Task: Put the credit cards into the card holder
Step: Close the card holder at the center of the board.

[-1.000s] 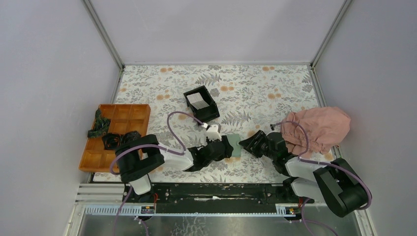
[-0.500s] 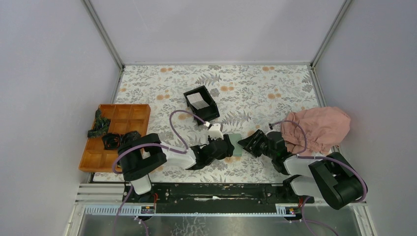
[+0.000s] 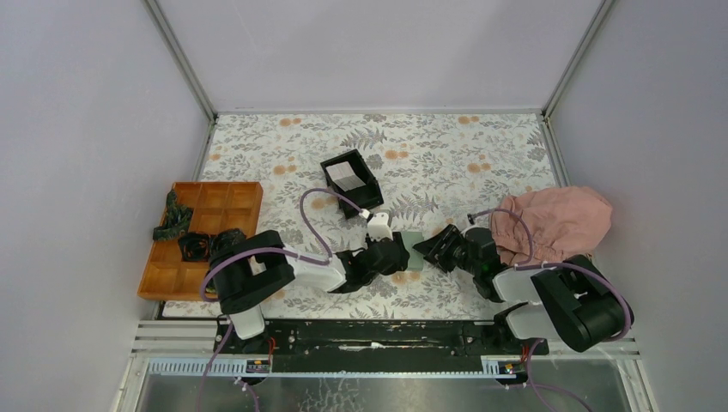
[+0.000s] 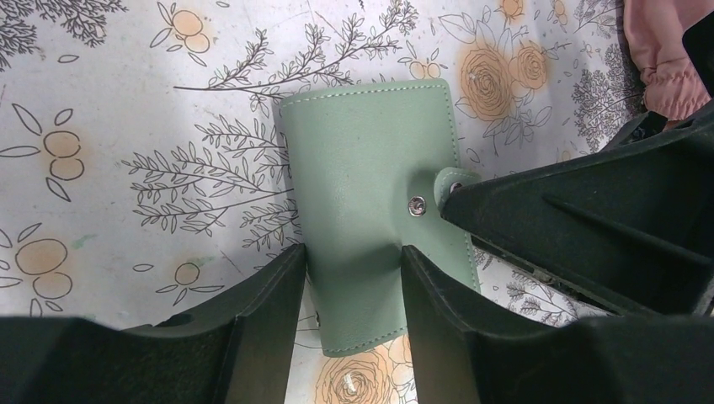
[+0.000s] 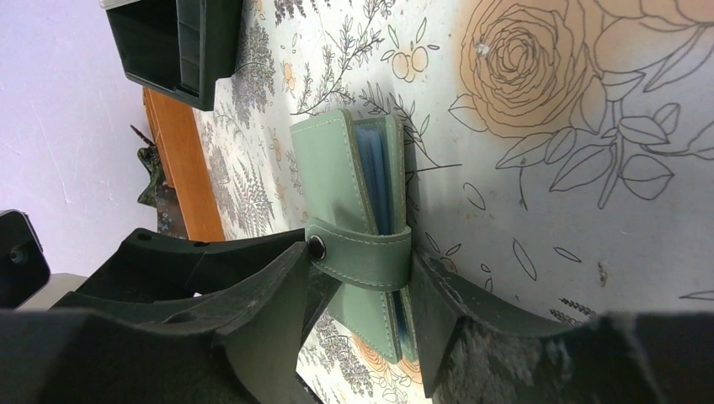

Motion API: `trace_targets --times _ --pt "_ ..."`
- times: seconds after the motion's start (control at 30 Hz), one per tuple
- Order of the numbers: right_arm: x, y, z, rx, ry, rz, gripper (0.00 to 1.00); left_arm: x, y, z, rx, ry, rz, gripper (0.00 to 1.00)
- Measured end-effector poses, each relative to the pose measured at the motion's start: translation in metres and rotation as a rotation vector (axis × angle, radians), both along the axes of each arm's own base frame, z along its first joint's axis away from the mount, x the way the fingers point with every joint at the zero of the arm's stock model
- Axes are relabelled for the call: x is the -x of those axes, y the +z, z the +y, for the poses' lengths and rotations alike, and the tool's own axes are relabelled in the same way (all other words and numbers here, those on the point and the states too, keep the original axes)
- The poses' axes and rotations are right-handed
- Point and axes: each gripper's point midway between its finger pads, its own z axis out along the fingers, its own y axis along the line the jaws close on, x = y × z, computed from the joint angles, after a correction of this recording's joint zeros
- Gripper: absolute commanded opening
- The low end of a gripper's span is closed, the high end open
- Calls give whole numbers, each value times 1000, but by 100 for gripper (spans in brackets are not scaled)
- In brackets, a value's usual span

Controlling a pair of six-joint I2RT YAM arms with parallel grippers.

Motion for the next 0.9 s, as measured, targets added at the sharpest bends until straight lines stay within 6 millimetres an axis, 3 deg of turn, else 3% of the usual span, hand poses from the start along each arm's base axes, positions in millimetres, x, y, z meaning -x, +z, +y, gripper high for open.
trace_targets --times 0.57,0.9 --pt "-2 1 3 -20 -2 10 55 -6 -1 0 -10 -7 3 51" --pt "1 4 -13 -37 -106 -2 56 -8 -2 1 -2 7 10 49"
